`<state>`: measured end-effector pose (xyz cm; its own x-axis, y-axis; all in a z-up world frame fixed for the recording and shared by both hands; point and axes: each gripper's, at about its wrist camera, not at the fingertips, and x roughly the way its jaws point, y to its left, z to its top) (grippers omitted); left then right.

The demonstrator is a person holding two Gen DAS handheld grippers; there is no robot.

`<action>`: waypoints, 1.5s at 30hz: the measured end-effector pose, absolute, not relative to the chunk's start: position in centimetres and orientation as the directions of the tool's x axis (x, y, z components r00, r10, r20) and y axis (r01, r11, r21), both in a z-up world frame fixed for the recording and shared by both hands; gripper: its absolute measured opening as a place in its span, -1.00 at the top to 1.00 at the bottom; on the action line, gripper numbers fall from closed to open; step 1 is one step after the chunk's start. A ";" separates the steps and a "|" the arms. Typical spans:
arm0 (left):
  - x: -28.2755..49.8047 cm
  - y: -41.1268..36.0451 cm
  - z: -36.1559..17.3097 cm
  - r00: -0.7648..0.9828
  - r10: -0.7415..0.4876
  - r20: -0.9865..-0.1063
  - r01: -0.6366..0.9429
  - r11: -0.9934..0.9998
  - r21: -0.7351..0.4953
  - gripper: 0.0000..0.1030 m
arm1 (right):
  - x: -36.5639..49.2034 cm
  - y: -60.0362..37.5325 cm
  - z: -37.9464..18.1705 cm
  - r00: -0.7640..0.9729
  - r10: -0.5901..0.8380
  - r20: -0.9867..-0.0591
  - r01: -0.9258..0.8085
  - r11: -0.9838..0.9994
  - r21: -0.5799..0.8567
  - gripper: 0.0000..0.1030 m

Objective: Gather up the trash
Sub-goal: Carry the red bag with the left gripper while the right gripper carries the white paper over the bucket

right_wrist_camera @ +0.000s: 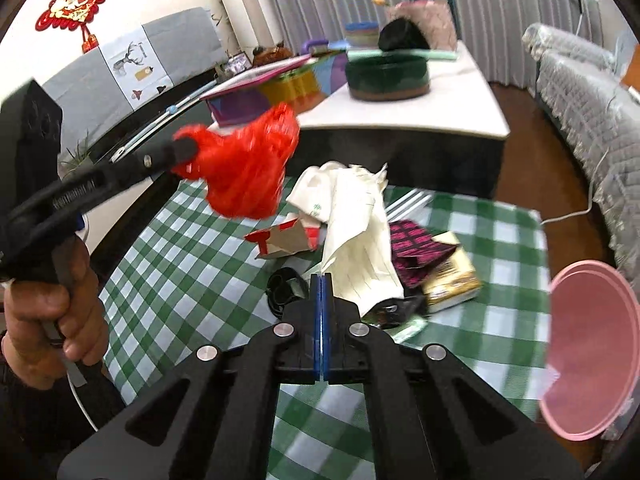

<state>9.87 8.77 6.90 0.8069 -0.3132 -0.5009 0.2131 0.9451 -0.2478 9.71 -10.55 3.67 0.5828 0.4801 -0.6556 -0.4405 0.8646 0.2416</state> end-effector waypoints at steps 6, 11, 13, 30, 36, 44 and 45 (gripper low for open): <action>8.3 7.2 6.6 0.810 -0.314 -0.496 0.237 0.948 -0.212 0.71 | 8.4 -13.7 6.5 0.654 0.437 -0.618 -0.425 0.888 0.177 0.99; 7.3 5.4 6.8 0.812 -0.327 -0.484 0.268 0.945 -0.188 0.71 | 8.2 -17.2 9.0 0.705 0.385 -0.595 -0.391 0.912 0.126 0.99; 7.0 4.7 6.9 0.814 -0.332 -0.477 0.279 0.943 -0.181 0.71 | 8.0 -18.4 9.8 0.729 0.360 -0.583 -0.372 0.922 0.105 0.99; 6.9 -0.4 3.9 0.781 -0.338 -0.525 0.296 0.941 -0.166 0.71 | 8.1 -26.3 7.1 0.802 0.210 -0.560 -0.196 0.977 0.086 0.99; 7.3 -3.3 3.5 0.756 -0.362 -0.545 0.325 0.931 -0.166 0.71 | 8.4 -28.4 6.9 0.805 0.173 -0.568 -0.141 0.985 0.100 0.99; 8.3 -7.9 3.7 0.728 -0.410 -0.549 0.384 0.908 -0.168 0.71 | 8.8 -31.9 7.1 0.825 0.095 -0.556 -0.053 0.994 0.091 0.99; 8.5 -8.7 3.8 0.724 -0.418 -0.548 0.395 0.903 -0.168 0.71 | 9.0 -32.5 7.2 0.827 0.086 -0.556 -0.038 0.995 0.097 0.99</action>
